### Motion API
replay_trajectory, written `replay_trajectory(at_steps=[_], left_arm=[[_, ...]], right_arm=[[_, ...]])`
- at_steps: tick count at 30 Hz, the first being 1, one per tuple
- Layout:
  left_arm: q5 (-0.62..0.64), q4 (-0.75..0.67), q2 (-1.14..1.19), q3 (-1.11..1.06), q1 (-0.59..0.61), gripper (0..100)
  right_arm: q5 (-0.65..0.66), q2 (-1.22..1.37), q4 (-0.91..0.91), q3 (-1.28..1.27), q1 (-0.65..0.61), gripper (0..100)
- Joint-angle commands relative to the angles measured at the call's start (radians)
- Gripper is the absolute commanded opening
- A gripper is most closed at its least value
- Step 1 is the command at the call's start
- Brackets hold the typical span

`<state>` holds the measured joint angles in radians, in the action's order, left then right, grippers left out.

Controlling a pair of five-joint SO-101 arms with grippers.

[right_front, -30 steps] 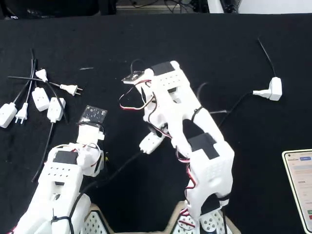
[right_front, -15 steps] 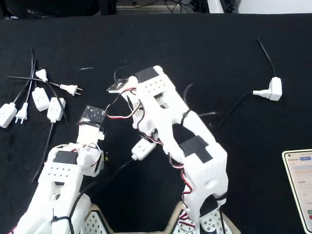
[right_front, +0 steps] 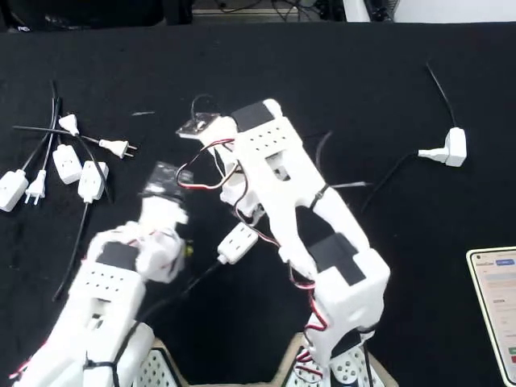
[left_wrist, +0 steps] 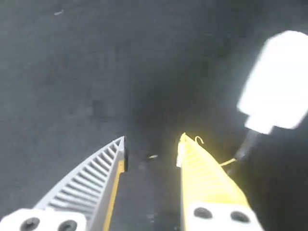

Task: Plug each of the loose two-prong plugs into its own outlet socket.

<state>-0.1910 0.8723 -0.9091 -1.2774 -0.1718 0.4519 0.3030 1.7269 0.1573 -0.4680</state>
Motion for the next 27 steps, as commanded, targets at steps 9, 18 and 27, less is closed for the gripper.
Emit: replay_trajectory(at_steps=[9, 18, 27], left_arm=[[0.091, -0.129, -0.008, -0.03, -0.242, 19], [0.091, -0.284, 0.026, -0.033, -0.243, 19], [0.092, -0.063, 0.308, 0.246, -0.194, 18]], right_arm=[[0.095, -0.245, 0.034, -0.059, 0.206, 1.0], [0.201, -0.521, 0.032, -0.292, 0.359, 1.0], [0.256, -0.719, 0.031, -0.397, 0.454, 1.0]])
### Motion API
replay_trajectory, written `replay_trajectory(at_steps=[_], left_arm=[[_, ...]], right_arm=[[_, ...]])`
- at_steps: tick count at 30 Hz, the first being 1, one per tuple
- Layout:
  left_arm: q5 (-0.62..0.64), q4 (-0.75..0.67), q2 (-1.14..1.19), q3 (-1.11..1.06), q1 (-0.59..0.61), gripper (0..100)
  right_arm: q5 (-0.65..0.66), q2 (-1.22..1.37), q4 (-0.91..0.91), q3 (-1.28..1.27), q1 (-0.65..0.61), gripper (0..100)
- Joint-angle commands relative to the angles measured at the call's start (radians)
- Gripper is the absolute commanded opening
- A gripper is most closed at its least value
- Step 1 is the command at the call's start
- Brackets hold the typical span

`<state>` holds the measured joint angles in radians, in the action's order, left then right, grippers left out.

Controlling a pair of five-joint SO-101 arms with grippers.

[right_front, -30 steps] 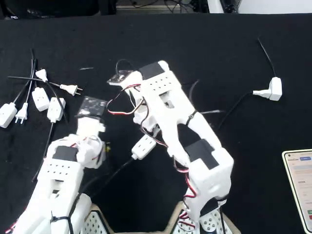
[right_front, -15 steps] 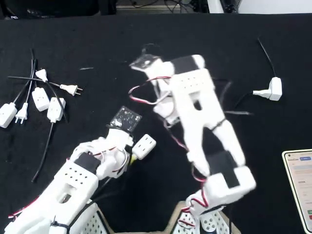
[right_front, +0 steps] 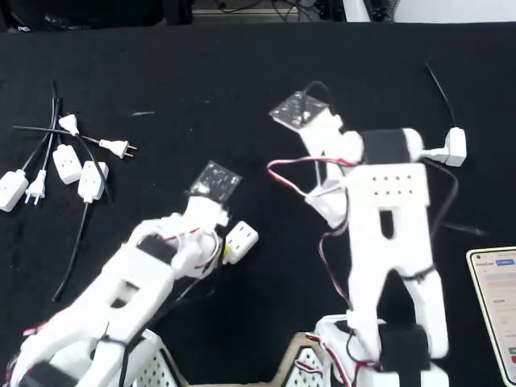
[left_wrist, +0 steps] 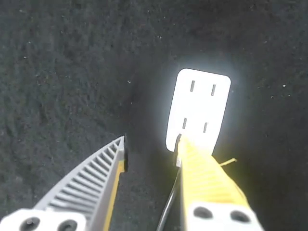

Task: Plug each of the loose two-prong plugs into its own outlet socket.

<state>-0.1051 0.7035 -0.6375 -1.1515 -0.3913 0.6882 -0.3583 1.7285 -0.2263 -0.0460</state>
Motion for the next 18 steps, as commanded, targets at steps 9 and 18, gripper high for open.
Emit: replay_trajectory(at_steps=[9, 18], left_arm=[[0.006, 0.149, 0.055, 0.122, 0.013, 18], [0.078, -0.074, 0.245, 0.14, -0.061, 19]], right_arm=[[0.046, -0.058, 0.002, -0.074, 0.066, 1.0], [0.048, -0.064, 0.009, -0.084, 0.069, 1.0]])
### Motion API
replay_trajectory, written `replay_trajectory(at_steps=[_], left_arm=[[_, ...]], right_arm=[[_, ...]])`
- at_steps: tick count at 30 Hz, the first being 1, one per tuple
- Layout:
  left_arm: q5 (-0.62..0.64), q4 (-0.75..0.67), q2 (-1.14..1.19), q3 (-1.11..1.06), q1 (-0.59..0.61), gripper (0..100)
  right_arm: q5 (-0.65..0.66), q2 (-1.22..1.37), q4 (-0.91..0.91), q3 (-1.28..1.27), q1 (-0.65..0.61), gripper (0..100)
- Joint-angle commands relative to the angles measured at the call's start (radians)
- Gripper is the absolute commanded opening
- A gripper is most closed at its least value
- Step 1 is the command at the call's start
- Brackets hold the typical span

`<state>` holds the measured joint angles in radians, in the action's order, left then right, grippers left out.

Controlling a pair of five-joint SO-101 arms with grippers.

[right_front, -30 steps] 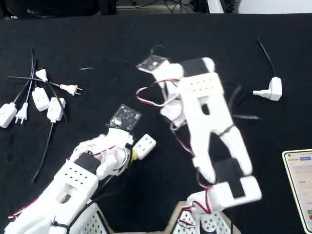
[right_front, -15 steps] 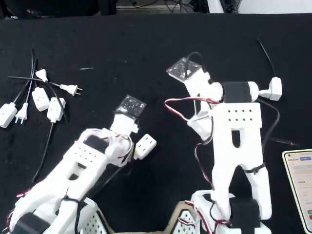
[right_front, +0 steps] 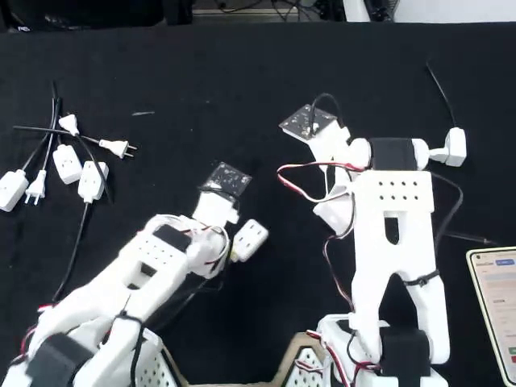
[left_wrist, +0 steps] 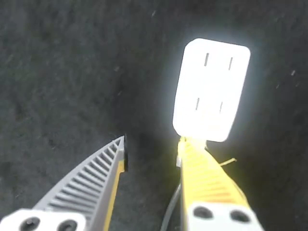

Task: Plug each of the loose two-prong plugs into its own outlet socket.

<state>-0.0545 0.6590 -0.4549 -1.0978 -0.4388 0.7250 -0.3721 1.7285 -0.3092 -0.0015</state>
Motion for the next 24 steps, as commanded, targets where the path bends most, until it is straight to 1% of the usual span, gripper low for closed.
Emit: replay_trajectory(at_steps=[1, 6, 13, 19, 24], left_arm=[[0.026, -0.029, 0.097, 0.12, -0.012, 19], [0.026, -0.037, 0.236, 0.263, -0.016, 19], [0.026, -0.038, 0.334, 0.389, -0.021, 18], [0.028, -0.037, 0.336, 0.438, -0.051, 18], [0.026, 0.028, 0.241, 0.397, -0.058, 18]], right_arm=[[0.011, -0.05, 0.009, -0.01, 0.029, 1.0], [0.043, -0.05, -0.043, -0.097, 0.032, 1.0], [0.046, -0.042, -0.249, -0.232, 0.028, 1.0], [0.046, -0.039, -0.407, -0.245, 0.026, 1.0], [0.091, 0.015, -0.41, -0.206, 0.005, 1.0]])
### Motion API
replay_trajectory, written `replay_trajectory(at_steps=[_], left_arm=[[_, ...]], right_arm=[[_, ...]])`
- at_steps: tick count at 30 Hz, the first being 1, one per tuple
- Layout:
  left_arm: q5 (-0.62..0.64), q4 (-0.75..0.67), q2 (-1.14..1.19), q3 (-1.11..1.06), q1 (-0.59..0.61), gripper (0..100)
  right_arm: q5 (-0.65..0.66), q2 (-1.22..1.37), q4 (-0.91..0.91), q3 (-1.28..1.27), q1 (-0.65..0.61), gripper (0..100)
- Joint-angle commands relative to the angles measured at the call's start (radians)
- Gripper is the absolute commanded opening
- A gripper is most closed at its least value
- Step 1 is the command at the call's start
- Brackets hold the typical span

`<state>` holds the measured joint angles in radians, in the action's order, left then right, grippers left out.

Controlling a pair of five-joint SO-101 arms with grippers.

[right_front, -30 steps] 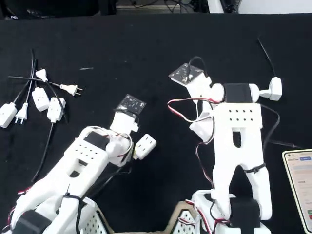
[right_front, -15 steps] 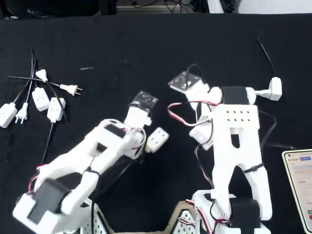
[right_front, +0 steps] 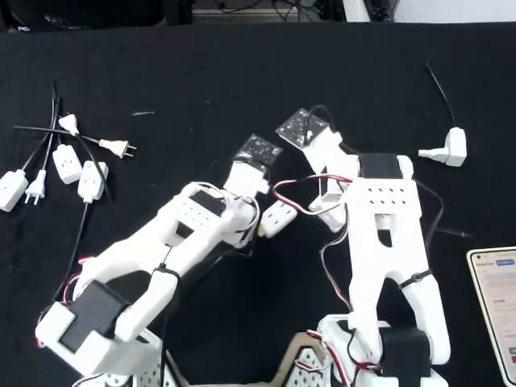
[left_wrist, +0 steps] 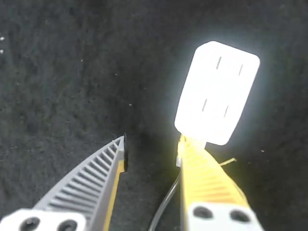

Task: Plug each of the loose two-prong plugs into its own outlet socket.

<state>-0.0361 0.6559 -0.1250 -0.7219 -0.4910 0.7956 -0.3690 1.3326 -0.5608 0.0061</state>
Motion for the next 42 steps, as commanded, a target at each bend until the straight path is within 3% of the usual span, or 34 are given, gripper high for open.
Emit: replay_trajectory(at_steps=[1, 5, 13, 17, 25, 42], left_arm=[[0.003, 0.048, -0.12, -0.001, -0.001, 18], [-0.005, 0.127, -0.269, -0.091, 0.048, 18], [-0.141, 0.287, -0.511, -0.289, 0.236, 18], [-0.149, 0.264, -0.575, -0.384, 0.277, 18], [-0.14, 0.106, -0.591, -0.527, 0.246, 18], [-0.106, 0.101, -0.588, -0.529, 0.245, 18]], right_arm=[[0.021, 0.038, 0.002, 0.065, -0.008, 1.0], [0.018, 0.171, 0.092, 0.213, -0.048, 1.0], [-0.021, 0.496, 0.35, 0.627, -0.075, 1.0], [-0.06, 0.61, 0.385, 0.72, -0.101, 1.0], [-0.161, 0.751, 0.394, 0.8, -0.204, 1.0], [-0.173, 0.897, 0.433, 0.926, -0.199, 1.0]])
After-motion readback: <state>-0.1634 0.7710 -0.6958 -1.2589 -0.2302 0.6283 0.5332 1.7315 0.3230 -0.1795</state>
